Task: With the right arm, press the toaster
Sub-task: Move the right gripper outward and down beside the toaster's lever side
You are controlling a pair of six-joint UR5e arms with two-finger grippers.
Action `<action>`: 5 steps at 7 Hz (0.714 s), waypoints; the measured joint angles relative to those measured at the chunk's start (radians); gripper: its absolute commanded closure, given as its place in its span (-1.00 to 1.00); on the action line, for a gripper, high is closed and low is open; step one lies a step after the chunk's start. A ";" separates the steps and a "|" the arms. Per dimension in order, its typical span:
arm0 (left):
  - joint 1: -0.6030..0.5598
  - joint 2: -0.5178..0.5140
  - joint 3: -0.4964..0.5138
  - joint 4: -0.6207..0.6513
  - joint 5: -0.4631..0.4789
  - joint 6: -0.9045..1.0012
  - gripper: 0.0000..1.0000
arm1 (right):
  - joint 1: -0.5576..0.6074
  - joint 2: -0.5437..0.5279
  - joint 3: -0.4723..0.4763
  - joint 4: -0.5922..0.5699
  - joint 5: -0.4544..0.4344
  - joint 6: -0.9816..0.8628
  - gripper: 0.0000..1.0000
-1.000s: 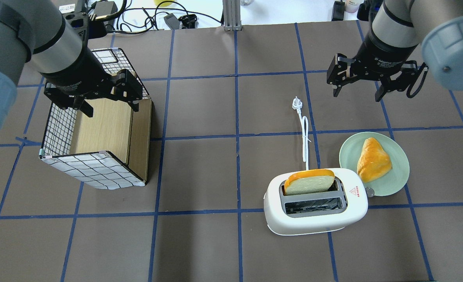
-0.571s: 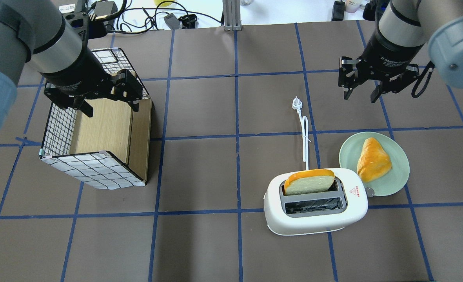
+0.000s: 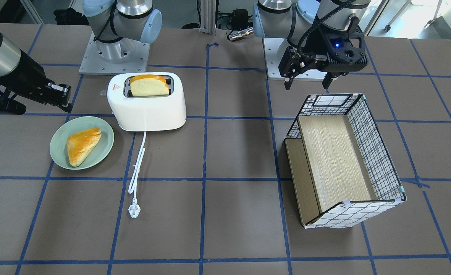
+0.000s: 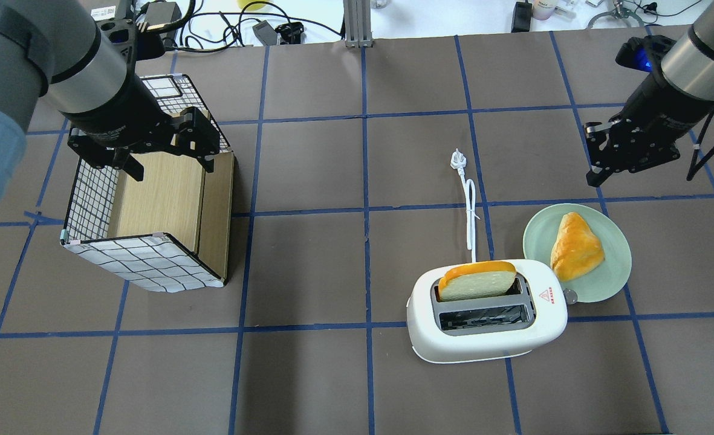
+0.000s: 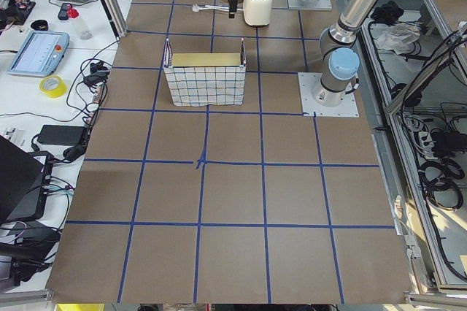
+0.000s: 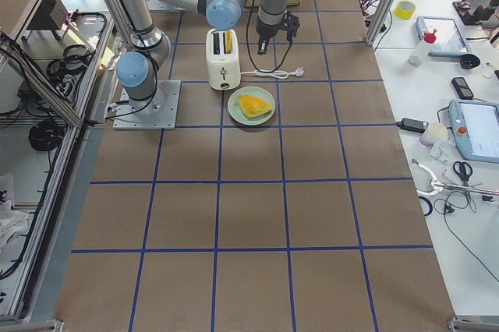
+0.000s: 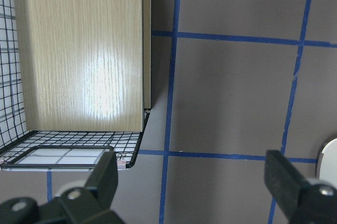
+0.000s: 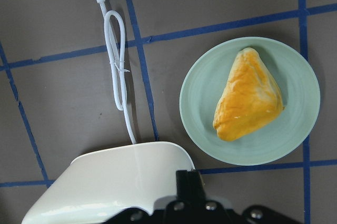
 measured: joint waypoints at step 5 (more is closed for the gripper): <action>0.000 0.000 -0.001 0.000 0.000 0.000 -1.00 | -0.226 -0.001 0.154 0.188 0.215 -0.308 1.00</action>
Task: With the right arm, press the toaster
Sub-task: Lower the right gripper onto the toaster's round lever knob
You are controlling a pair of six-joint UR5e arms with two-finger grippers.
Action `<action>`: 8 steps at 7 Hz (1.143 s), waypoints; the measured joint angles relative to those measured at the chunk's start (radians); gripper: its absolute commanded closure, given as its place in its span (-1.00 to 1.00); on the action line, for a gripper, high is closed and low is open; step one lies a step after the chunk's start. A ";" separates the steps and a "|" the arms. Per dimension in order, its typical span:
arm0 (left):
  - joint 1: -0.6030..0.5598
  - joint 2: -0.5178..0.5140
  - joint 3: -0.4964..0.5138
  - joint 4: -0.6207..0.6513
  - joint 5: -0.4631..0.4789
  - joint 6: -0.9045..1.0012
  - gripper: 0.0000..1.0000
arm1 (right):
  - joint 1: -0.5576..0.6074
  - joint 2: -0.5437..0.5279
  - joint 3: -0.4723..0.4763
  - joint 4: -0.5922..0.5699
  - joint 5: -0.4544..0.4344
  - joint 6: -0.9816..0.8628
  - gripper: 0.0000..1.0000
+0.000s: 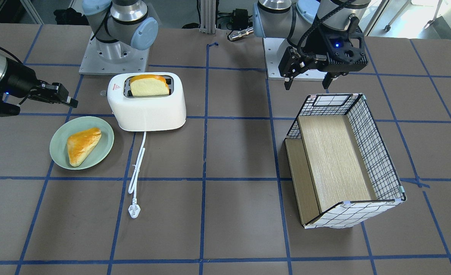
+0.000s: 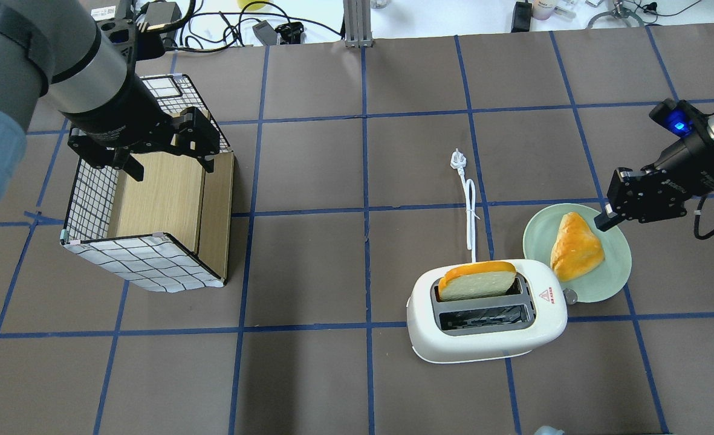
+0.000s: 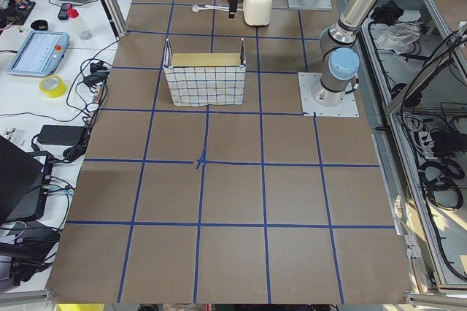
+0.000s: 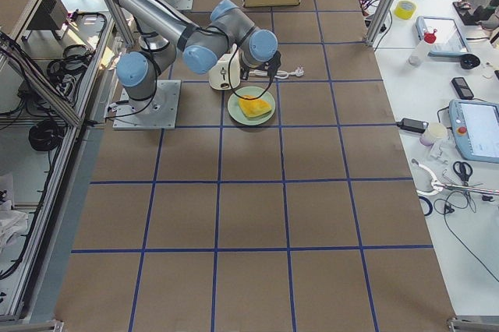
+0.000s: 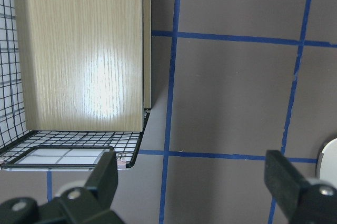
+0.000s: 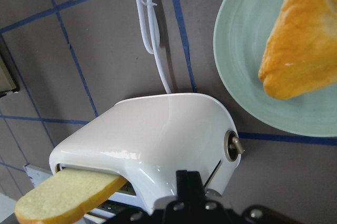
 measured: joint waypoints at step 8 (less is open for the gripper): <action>0.000 0.000 0.001 0.000 0.000 0.000 -1.00 | -0.075 0.038 0.104 0.182 -0.020 -0.169 1.00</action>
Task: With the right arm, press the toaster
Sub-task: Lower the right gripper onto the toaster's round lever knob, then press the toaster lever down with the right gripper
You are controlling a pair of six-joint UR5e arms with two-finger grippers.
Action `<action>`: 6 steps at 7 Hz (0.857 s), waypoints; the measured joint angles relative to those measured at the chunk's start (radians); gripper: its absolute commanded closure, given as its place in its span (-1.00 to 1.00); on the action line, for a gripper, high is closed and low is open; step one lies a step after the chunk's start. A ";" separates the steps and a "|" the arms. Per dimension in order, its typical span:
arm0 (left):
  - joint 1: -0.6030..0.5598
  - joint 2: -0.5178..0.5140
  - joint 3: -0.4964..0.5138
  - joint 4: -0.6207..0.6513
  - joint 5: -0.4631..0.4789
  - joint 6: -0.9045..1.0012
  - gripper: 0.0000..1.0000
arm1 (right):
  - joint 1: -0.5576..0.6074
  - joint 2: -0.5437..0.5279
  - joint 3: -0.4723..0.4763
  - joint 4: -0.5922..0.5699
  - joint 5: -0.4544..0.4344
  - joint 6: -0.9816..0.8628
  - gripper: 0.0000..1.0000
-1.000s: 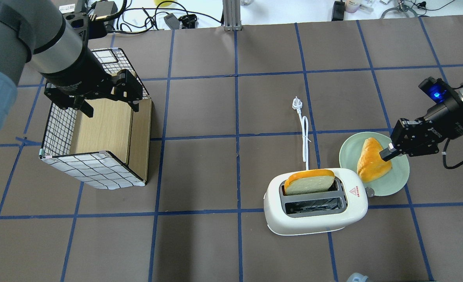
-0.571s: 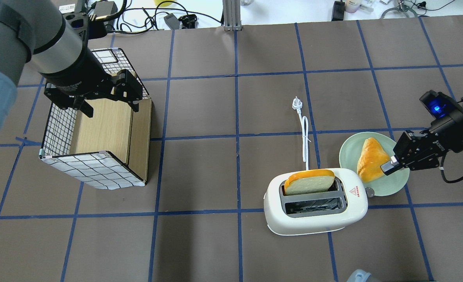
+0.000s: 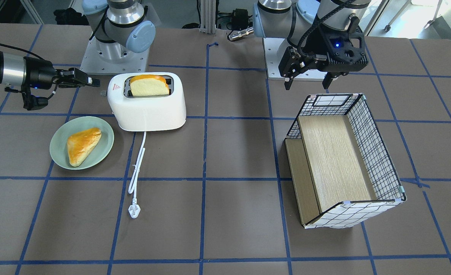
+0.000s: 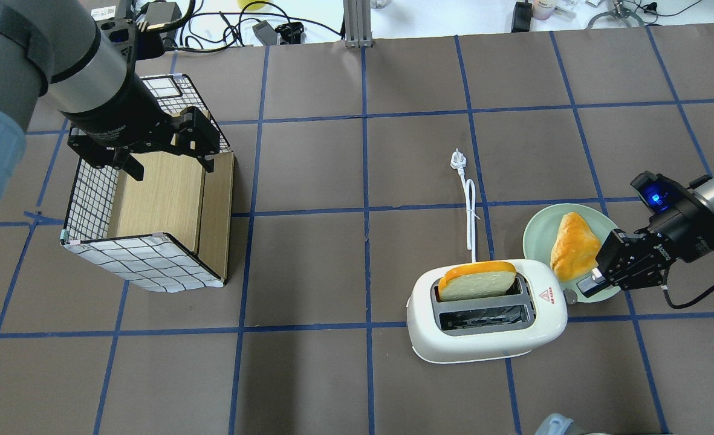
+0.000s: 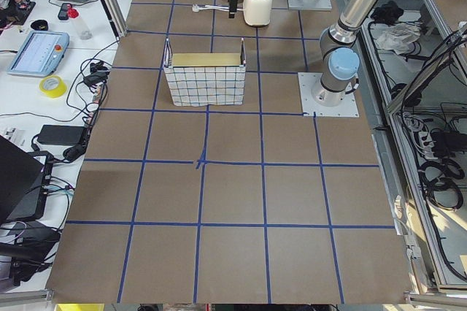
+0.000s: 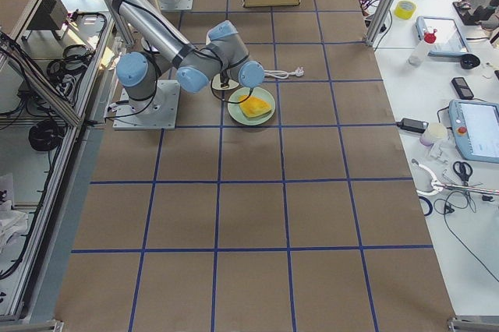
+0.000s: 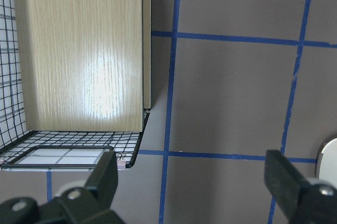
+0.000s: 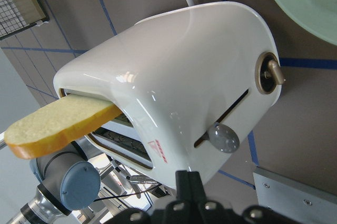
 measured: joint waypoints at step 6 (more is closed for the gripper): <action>0.000 0.000 0.000 0.000 0.000 0.000 -1.00 | -0.007 0.014 0.054 -0.046 -0.072 0.015 1.00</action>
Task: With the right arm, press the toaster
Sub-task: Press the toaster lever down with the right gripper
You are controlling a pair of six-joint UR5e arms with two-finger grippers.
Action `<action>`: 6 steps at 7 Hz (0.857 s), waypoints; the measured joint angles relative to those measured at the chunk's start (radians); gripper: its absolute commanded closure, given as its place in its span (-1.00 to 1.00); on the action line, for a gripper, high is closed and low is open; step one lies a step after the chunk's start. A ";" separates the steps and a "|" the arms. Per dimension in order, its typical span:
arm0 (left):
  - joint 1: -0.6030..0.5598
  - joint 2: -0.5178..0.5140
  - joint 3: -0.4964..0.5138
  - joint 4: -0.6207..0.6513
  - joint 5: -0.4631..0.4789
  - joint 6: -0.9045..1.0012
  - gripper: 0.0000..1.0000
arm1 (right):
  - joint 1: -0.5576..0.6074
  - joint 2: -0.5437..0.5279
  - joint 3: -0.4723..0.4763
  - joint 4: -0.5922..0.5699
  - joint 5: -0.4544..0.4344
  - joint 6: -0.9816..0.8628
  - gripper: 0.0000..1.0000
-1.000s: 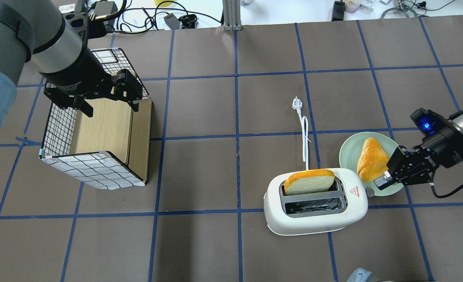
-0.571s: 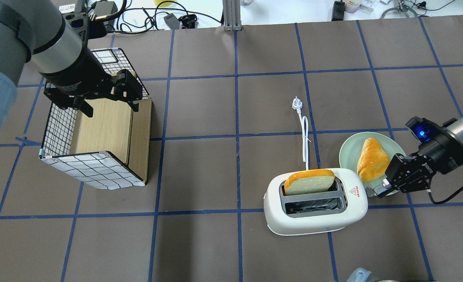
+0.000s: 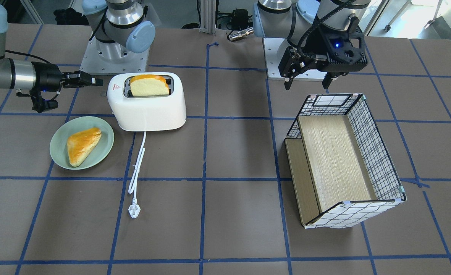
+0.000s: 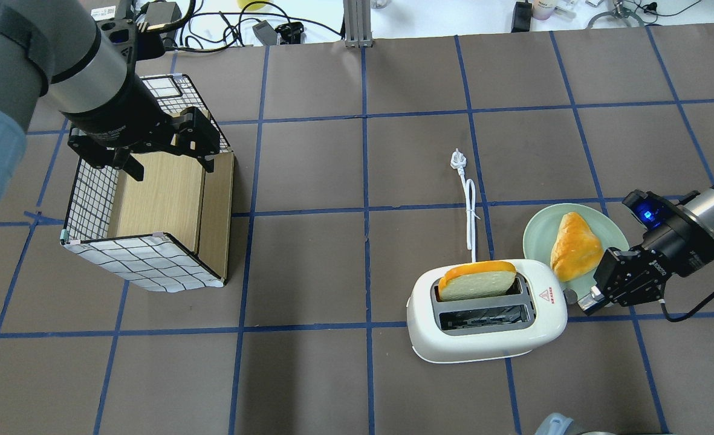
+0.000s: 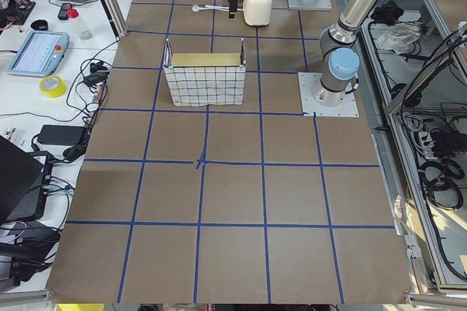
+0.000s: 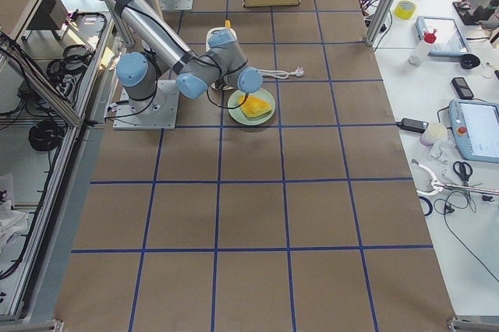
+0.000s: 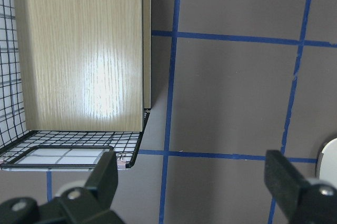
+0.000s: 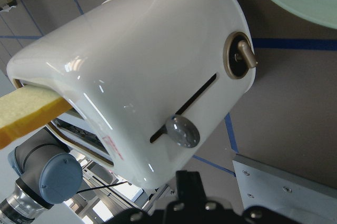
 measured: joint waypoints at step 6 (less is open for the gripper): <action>0.000 0.000 0.001 0.000 0.000 0.000 -1.00 | -0.001 0.046 0.016 -0.053 -0.001 0.012 1.00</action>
